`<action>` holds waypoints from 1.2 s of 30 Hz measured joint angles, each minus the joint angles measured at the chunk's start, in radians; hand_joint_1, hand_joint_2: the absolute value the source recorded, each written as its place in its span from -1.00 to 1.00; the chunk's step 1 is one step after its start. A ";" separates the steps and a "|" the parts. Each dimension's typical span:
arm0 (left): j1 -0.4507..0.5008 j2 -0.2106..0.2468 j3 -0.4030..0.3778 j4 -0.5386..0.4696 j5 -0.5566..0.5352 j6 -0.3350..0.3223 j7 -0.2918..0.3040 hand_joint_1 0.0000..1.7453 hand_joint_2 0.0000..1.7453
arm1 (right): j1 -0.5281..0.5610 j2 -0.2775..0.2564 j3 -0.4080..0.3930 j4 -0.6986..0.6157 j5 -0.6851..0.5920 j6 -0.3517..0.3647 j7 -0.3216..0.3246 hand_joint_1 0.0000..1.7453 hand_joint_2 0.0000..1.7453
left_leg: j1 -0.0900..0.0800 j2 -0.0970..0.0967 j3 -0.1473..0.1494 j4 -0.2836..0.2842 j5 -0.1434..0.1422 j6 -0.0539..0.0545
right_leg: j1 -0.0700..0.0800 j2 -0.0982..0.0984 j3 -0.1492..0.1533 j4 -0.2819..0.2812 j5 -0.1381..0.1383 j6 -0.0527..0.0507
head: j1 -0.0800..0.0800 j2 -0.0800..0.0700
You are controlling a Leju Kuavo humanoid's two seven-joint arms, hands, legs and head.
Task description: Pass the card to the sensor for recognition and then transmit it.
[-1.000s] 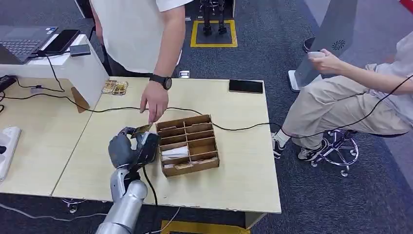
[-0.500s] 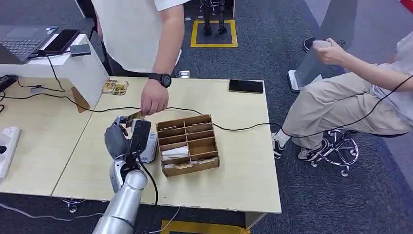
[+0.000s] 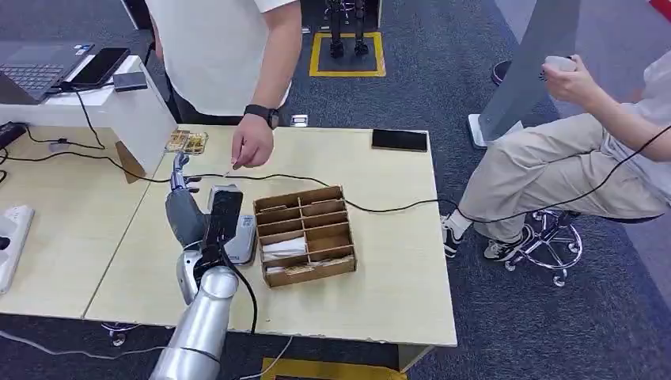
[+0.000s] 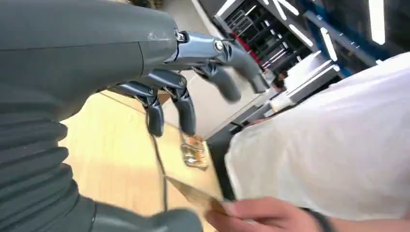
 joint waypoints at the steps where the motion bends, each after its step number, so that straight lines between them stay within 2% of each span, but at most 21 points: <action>1: 0.002 -0.007 0.000 -0.012 0.010 0.000 -0.016 -1.00 1.00 | 0.000 0.000 0.000 0.000 0.000 0.000 0.000 -1.00 1.00 | 0.000 0.000 0.000 0.000 0.000 0.000 | 0.000 0.000 0.000 0.000 0.000 0.000 | 0.000 0.000; 6: 0.027 -0.022 -0.002 -0.098 0.093 0.000 -0.078 -1.00 1.00 | 0.002 0.000 -0.002 -0.001 -0.001 0.000 -0.003 -1.00 1.00 | 0.000 0.000 0.000 0.000 0.000 0.000 | 0.000 0.000 0.000 0.000 0.000 0.000 | 0.000 0.000; 14: 0.074 -0.013 -0.068 -0.229 0.186 -0.001 -0.135 -1.00 1.00 | 0.005 0.000 -0.017 -0.009 0.002 -0.001 -0.003 -1.00 1.00 | 0.000 0.000 0.000 0.000 0.000 0.000 | 0.000 0.000 0.000 0.000 0.000 0.000 | 0.000 0.000; 18: 0.159 0.006 -0.146 -0.314 0.247 -0.002 -0.200 -1.00 1.00 | 0.009 0.000 -0.035 -0.016 0.014 -0.001 -0.010 -1.00 1.00 | 0.000 0.000 -0.001 0.000 0.000 0.000 | 0.000 0.000 0.000 0.000 0.000 0.000 | 0.000 0.000; 20: 0.214 0.020 -0.202 -0.366 0.239 -0.002 -0.219 -1.00 1.00 | 0.009 0.000 -0.046 -0.017 0.019 -0.001 -0.022 -1.00 1.00 | 0.000 0.000 -0.001 0.000 -0.001 0.001 | 0.000 0.000 0.000 0.000 0.000 0.000 | 0.000 0.000; 24: 0.287 0.042 -0.288 -0.419 0.239 -0.004 -0.226 -1.00 1.00 | 0.009 0.000 -0.056 -0.017 0.020 -0.001 -0.035 -1.00 1.00 | 0.000 0.000 -0.001 0.000 -0.002 0.002 | 0.000 0.000 -0.001 -0.001 -0.001 0.001 | 0.000 0.000; 27: 0.345 0.086 -0.374 -0.465 0.244 -0.045 -0.227 -1.00 1.00 | 0.010 0.000 -0.070 -0.017 0.020 -0.001 -0.053 -1.00 1.00 | 0.000 0.000 -0.001 0.000 -0.002 0.002 | 0.000 0.000 -0.001 -0.001 -0.001 0.001 | 0.000 0.000; 28: 0.357 0.098 -0.398 -0.472 0.240 -0.060 -0.229 -1.00 -1.00 | 0.009 0.000 -0.074 -0.017 0.019 -0.001 -0.055 -1.00 1.00 | 0.000 0.000 -0.001 0.000 -0.002 0.002 | 0.000 0.000 -0.001 -0.001 -0.001 0.001 | 0.000 0.000; 33: 0.395 0.161 -0.501 -0.502 0.204 -0.125 -0.236 -1.00 -1.00 | 0.010 -0.001 -0.081 -0.017 0.021 -0.001 -0.067 -1.00 1.00 | 0.000 0.000 -0.001 0.000 -0.002 0.002 | 0.000 0.000 -0.001 -0.001 -0.001 0.000 | 0.000 0.000; 34: 0.400 0.171 -0.517 -0.505 0.198 -0.132 -0.236 -1.00 1.00 | 0.009 -0.002 -0.082 -0.017 0.025 -0.001 -0.067 -1.00 1.00 | 0.000 0.000 -0.001 0.000 -0.002 0.002 | 0.000 0.000 -0.001 -0.001 -0.001 0.000 | 0.000 0.000; 36: 0.404 0.185 -0.542 -0.508 0.166 -0.140 -0.235 -1.00 1.00 | 0.009 -0.002 -0.082 -0.017 0.031 -0.001 -0.067 -1.00 1.00 | 0.000 0.000 -0.001 0.000 -0.002 0.002 | 0.000 0.000 -0.001 -0.001 -0.001 0.000 | 0.000 0.000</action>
